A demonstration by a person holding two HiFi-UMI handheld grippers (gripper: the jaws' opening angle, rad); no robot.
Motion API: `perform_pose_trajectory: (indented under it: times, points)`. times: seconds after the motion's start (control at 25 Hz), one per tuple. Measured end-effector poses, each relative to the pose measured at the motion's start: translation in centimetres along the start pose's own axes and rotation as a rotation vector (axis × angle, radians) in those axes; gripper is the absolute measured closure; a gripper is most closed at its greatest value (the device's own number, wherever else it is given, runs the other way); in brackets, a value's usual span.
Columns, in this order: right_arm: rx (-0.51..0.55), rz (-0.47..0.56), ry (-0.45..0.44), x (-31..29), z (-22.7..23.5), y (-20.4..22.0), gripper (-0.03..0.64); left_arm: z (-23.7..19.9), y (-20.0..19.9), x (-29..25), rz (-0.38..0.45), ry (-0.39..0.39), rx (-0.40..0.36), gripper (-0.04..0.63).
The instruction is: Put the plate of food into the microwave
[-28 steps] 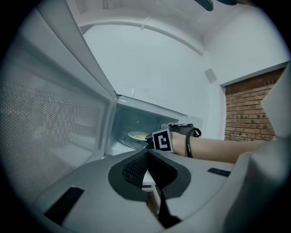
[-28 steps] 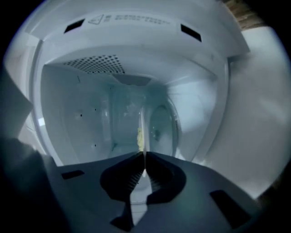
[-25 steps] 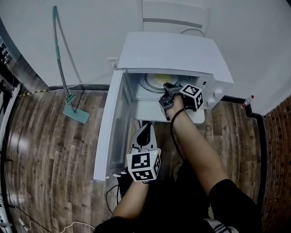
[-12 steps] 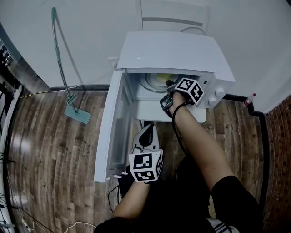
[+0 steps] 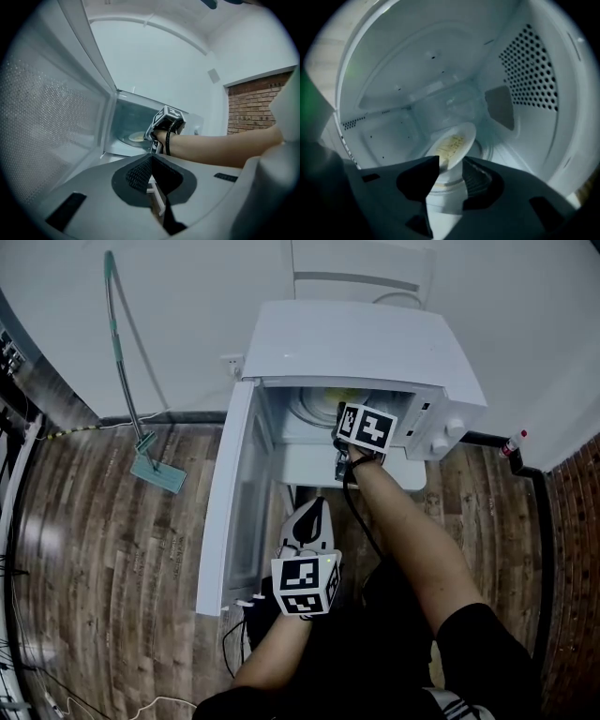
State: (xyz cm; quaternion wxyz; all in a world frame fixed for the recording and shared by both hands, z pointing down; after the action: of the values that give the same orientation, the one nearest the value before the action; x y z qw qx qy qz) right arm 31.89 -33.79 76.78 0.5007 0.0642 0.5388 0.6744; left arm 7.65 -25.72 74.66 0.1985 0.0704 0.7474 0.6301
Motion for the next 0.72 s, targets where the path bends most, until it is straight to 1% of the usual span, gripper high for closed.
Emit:
perform_pose_trajectory:
  times: [0.04,0.08,0.12,0.16,0.28,0.36,0.44,0.48,0.52,0.56,0.6,0.72]
  points:
    - [0.064,-0.011,-0.004,-0.1,-0.3,0.1,0.462,0.0,0.1,0.0,0.0,0.002,0.001,0.597]
    - [0.119,-0.019,-0.016,-0.1,-0.6,0.2,0.437,0.1,0.2,0.0,0.0,0.004,0.002,0.597]
    - [0.157,-0.019,-0.031,-0.1,-0.9,0.3,0.357,0.0,0.3,0.1,-0.002,0.004,0.004,0.597]
    - [0.177,-0.01,-0.046,0.1,-1.1,0.2,0.336,0.0,0.5,0.1,-0.004,0.005,0.007,0.597]
    - [0.161,0.015,-0.062,0.4,-1.2,-0.1,0.333,0.0,0.9,0.1,-0.013,0.008,0.013,0.597]
    - [0.139,0.025,-0.059,0.5,-1.0,-0.3,0.334,0.2,1.0,0.1,-0.015,0.012,0.014,0.597]
    - [0.126,0.061,-0.051,1.0,-0.9,-0.8,0.336,0.3,1.0,0.1,-0.012,0.015,0.011,0.597]
    - [0.128,0.091,-0.045,1.6,-0.8,-1.0,0.346,0.3,0.9,0.2,-0.01,0.015,0.011,0.597]
    - [0.136,0.124,-0.039,2.3,-0.8,-1.3,0.436,0.3,0.9,0.2,-0.009,0.014,0.01,0.597]
    - [0.151,0.157,-0.039,3.1,-0.9,-1.4,0.561,0.2,0.9,0.3,-0.009,0.011,0.009,0.597]
    - [0.173,0.186,-0.053,4.0,-1.0,-1.3,0.599,0.1,0.8,0.3,-0.008,0.009,0.007,0.597]
    - [0.238,0.236,-0.16,7.3,-2.0,-0.3,0.603,-0.3,0.5,0.2,0.0,0.001,0.001,0.597]
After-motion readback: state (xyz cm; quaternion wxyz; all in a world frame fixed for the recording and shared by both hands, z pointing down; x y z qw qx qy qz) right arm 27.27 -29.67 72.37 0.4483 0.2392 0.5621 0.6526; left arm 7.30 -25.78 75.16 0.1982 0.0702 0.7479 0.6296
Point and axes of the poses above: the fingertips, and each gripper's own axes: x backward along the fingers, z to its right, y out of its underside, the point moved 4 cm from there along x, backward along the fingers, and after that the axes turned 7 degrees about -x, right-handed, at the moved point
